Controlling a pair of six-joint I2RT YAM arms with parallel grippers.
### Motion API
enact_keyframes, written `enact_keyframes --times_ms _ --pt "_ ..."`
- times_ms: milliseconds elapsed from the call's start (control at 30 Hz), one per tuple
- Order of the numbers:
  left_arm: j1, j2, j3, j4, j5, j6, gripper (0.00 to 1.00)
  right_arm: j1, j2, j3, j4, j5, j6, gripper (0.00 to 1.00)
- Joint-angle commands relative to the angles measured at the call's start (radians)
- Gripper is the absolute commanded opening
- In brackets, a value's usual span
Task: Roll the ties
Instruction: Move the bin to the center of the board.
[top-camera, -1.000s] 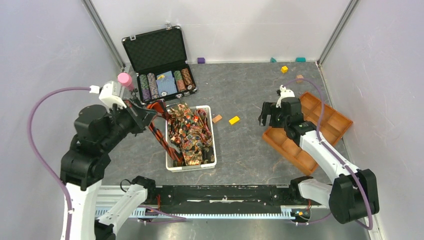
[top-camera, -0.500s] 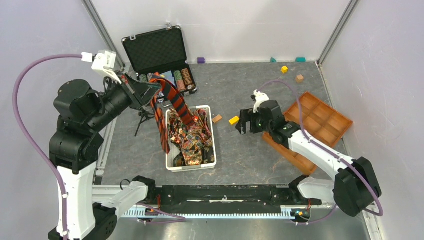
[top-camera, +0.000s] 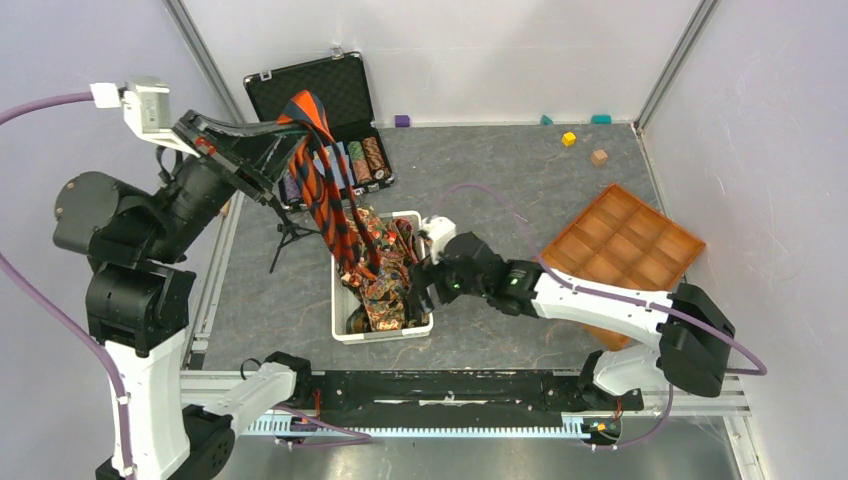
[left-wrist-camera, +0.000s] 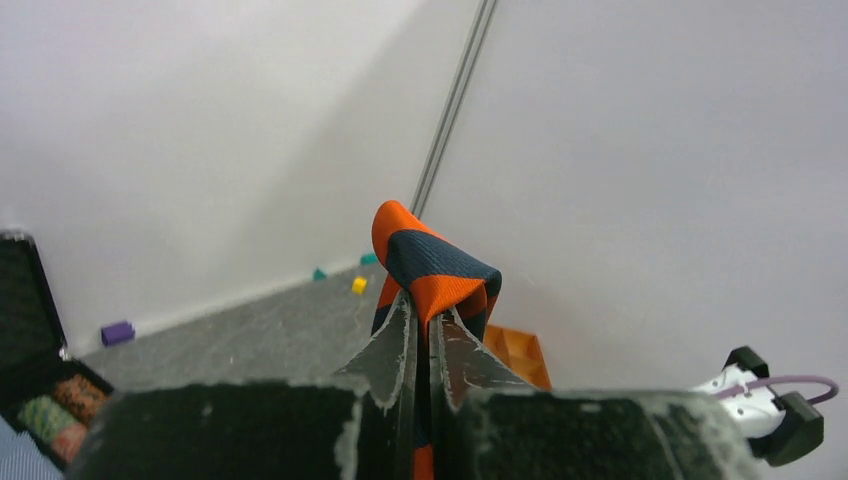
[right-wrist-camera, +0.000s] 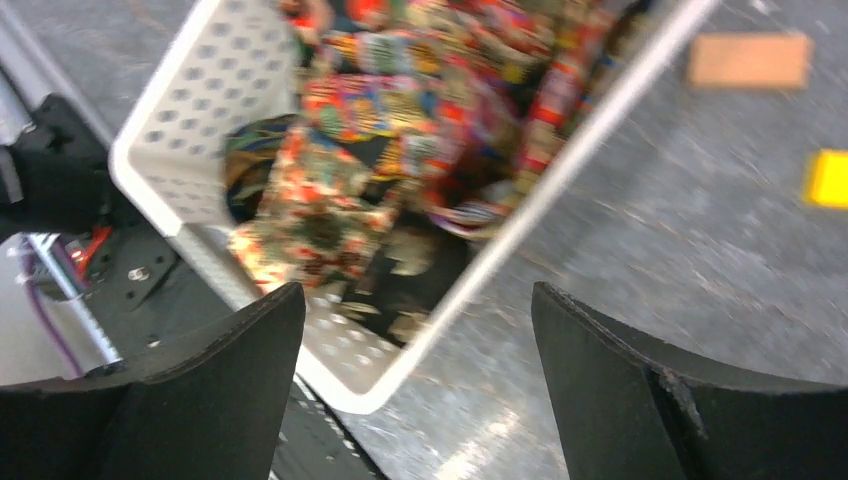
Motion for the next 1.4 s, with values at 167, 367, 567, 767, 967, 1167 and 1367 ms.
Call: enact_keyframes --times_ms 167,367,567,767,967,1167,1367 --pt "-0.004 0.065 0.186 0.129 -0.058 -0.056 0.02 0.309 0.172 0.300 -0.013 0.145 -0.160 0.90" --pt "-0.004 0.063 0.177 0.111 -0.065 -0.059 0.02 0.450 0.343 0.462 -0.051 0.129 -0.227 0.90" --pt "-0.004 0.041 0.172 0.068 -0.088 -0.028 0.02 0.528 0.443 0.539 -0.070 0.170 -0.313 0.89" --pt "-0.004 0.018 0.140 0.041 -0.108 -0.003 0.02 0.531 0.496 0.534 -0.090 0.356 -0.383 0.90" --pt "-0.003 0.000 0.124 0.020 -0.129 0.013 0.02 0.495 0.579 0.546 -0.078 0.449 -0.422 0.91" --pt "-0.004 -0.014 0.116 0.003 -0.144 0.023 0.02 0.392 0.618 0.564 -0.050 0.425 -0.387 0.84" --pt "-0.004 -0.029 0.099 -0.013 -0.166 0.030 0.02 0.282 0.599 0.530 -0.037 0.456 -0.244 0.72"
